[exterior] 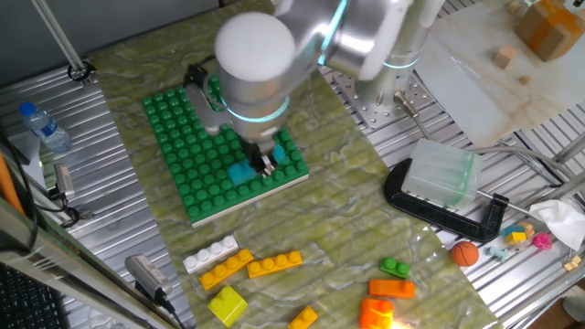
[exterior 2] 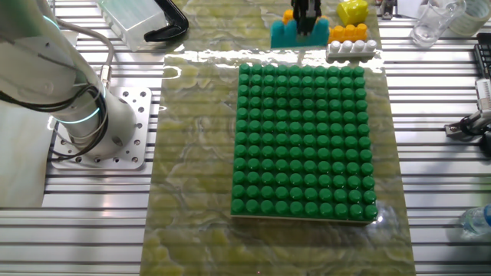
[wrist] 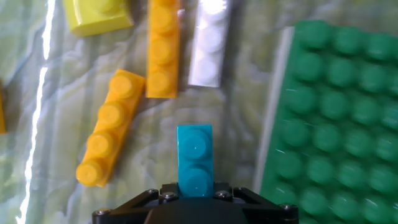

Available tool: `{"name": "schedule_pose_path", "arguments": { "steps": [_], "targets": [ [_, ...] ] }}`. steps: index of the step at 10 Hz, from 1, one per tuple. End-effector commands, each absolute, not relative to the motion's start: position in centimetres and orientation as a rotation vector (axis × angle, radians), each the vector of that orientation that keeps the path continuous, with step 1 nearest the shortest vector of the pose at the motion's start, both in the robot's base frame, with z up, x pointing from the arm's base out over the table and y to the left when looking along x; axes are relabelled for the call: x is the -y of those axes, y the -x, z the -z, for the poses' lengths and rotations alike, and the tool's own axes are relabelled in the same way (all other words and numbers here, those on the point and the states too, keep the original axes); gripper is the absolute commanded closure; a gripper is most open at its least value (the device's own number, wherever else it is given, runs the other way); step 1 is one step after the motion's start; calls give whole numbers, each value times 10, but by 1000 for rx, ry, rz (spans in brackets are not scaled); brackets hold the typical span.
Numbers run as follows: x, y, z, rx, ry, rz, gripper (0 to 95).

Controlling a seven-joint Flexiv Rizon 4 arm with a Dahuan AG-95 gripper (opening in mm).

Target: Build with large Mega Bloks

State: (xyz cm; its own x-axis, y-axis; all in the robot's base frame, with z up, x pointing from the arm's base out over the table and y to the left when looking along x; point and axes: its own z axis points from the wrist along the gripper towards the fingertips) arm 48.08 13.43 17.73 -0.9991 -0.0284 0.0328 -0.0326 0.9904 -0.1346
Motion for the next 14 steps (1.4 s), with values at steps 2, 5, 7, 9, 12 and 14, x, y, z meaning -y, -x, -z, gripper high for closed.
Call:
{"name": "schedule_pose_path", "arguments": {
  "steps": [2,5,7,9,12,14],
  "targets": [
    [-109,-488,-142,3095,-22,-189,950],
    [-88,-488,-133,3097,10,-190,950],
    [-82,-487,-133,3102,11,-190,950],
    [-73,-483,-136,3101,-13,-191,950],
    [-64,-480,-133,3102,-25,-181,950],
    [-57,-480,-129,3100,-28,-142,950]
  ]
}}
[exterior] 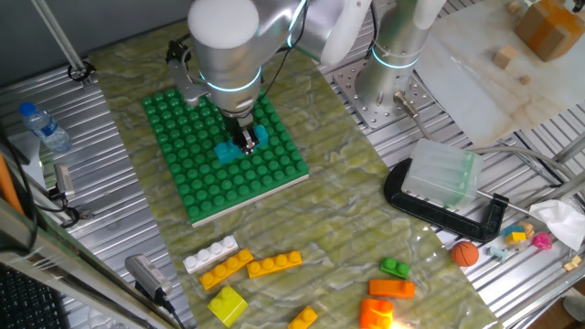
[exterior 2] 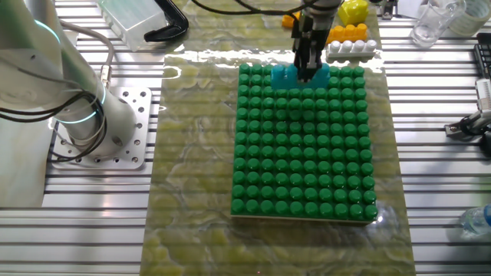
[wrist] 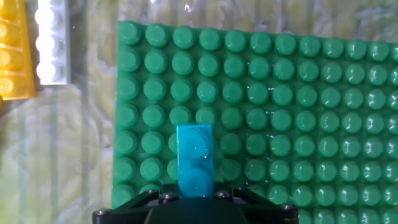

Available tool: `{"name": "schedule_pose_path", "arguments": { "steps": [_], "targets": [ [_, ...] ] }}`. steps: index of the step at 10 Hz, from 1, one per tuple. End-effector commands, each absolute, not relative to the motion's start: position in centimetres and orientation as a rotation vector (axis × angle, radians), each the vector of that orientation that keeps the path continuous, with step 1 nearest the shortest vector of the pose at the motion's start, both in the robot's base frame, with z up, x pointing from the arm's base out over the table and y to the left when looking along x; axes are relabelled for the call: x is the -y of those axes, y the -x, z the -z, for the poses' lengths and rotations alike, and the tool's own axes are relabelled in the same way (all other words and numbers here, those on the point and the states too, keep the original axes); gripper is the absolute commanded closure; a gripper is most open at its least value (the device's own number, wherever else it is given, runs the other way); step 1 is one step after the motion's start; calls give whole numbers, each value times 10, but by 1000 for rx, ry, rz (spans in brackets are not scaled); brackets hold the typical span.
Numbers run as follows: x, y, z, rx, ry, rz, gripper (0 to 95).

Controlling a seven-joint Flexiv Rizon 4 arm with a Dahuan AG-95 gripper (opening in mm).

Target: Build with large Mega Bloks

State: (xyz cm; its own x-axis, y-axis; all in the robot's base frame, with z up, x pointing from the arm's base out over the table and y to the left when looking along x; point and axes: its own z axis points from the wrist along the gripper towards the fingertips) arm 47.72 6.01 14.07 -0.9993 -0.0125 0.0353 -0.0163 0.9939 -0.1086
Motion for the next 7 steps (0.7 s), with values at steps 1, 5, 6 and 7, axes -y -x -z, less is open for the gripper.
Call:
{"name": "schedule_pose_path", "arguments": {
  "steps": [1,5,6,7],
  "targets": [
    [-54,-480,-127,3098,-31,-93,950],
    [-47,-481,-123,3089,-39,-52,950],
    [-46,-481,-123,3089,-36,-52,950],
    [-45,-479,-124,3087,-38,-58,950]
  ]
}}
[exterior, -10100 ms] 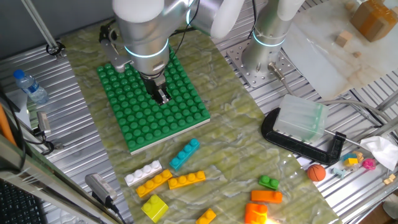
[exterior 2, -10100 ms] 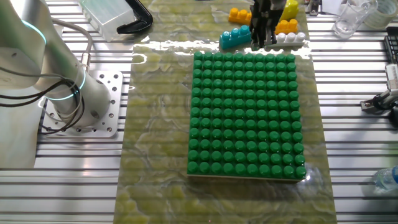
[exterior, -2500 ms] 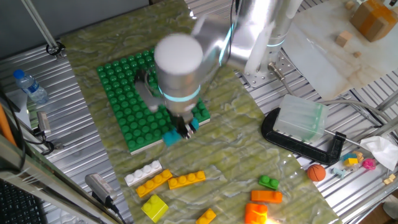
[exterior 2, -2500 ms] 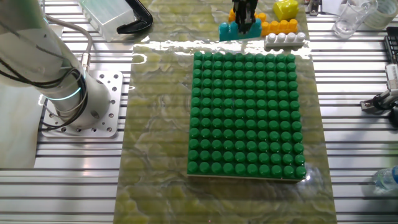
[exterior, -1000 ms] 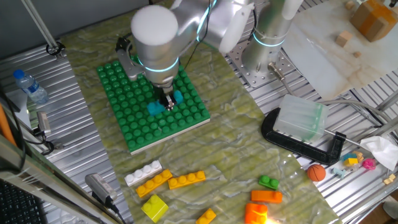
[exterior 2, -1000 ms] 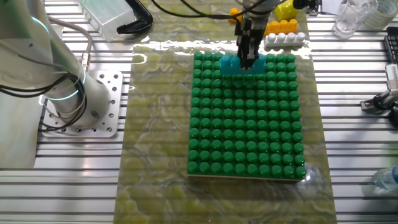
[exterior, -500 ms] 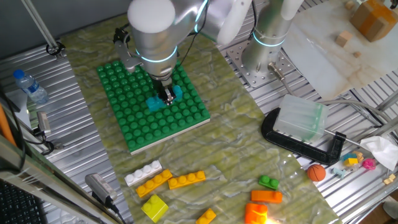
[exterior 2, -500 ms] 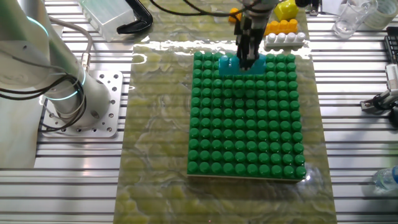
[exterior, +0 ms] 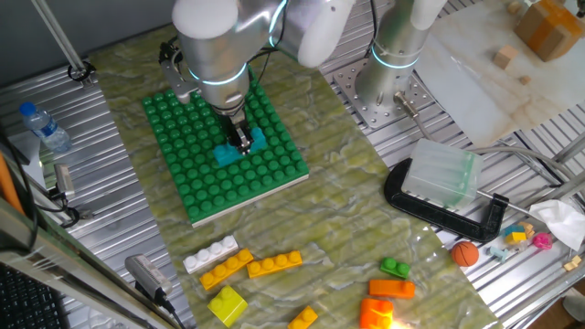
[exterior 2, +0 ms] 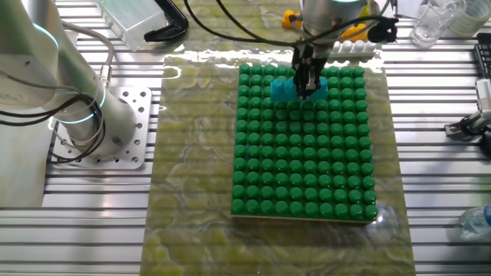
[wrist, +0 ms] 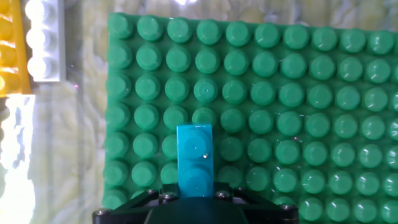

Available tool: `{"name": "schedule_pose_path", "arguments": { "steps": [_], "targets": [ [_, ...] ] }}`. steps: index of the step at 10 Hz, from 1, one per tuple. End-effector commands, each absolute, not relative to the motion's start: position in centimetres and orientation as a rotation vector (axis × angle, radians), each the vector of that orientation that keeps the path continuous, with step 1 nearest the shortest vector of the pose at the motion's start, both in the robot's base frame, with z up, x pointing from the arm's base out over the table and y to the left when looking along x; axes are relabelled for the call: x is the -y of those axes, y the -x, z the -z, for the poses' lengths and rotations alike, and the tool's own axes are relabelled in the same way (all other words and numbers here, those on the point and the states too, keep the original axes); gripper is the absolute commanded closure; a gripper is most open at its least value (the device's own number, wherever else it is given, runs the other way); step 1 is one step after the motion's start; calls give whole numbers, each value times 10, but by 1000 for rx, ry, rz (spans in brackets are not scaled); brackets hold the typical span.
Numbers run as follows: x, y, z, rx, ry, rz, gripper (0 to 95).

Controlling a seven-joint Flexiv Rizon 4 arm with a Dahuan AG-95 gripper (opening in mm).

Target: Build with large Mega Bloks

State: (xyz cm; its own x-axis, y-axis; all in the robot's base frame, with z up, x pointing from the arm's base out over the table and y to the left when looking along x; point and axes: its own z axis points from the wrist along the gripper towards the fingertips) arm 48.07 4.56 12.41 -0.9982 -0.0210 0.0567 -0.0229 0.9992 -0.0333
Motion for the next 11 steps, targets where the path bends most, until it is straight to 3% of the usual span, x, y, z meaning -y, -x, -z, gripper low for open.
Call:
{"name": "schedule_pose_path", "arguments": {
  "steps": [1,11],
  "targets": [
    [-44,-479,-123,3084,-30,-81,950],
    [-37,-480,-105,3053,13,-71,950]
  ]
}}
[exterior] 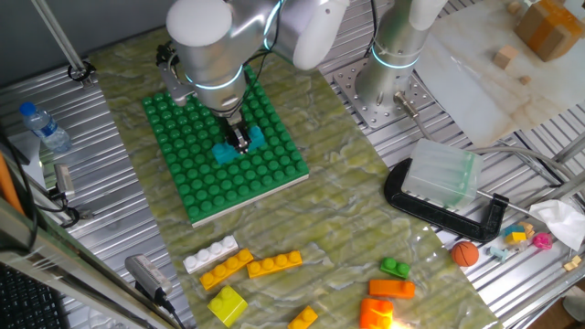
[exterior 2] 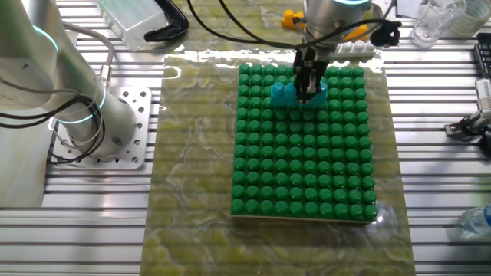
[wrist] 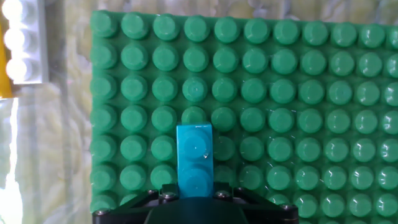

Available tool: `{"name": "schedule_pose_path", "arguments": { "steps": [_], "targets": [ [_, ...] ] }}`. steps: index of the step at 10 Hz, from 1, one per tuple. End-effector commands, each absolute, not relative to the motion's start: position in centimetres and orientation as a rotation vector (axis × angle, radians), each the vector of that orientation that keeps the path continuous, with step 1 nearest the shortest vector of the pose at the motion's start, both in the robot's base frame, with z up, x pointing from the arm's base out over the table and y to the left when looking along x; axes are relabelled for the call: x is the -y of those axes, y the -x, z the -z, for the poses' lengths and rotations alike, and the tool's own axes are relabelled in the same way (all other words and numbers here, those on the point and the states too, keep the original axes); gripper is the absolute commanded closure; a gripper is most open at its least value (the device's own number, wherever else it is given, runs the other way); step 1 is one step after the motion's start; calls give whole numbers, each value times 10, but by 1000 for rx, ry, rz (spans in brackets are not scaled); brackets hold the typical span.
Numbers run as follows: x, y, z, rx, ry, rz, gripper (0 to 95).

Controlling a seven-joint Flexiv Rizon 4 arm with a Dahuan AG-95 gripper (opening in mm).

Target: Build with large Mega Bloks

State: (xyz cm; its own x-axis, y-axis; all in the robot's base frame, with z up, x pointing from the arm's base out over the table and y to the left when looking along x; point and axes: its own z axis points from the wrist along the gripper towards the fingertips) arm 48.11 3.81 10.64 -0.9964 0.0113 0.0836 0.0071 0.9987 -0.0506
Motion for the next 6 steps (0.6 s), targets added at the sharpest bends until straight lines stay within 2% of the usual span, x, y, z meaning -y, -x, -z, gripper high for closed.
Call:
{"name": "schedule_pose_path", "arguments": {
  "steps": [1,6],
  "targets": [
    [-35,-474,-102,3043,14,-80,950],
    [-33,-466,-101,3035,-9,-74,950]
  ]
}}
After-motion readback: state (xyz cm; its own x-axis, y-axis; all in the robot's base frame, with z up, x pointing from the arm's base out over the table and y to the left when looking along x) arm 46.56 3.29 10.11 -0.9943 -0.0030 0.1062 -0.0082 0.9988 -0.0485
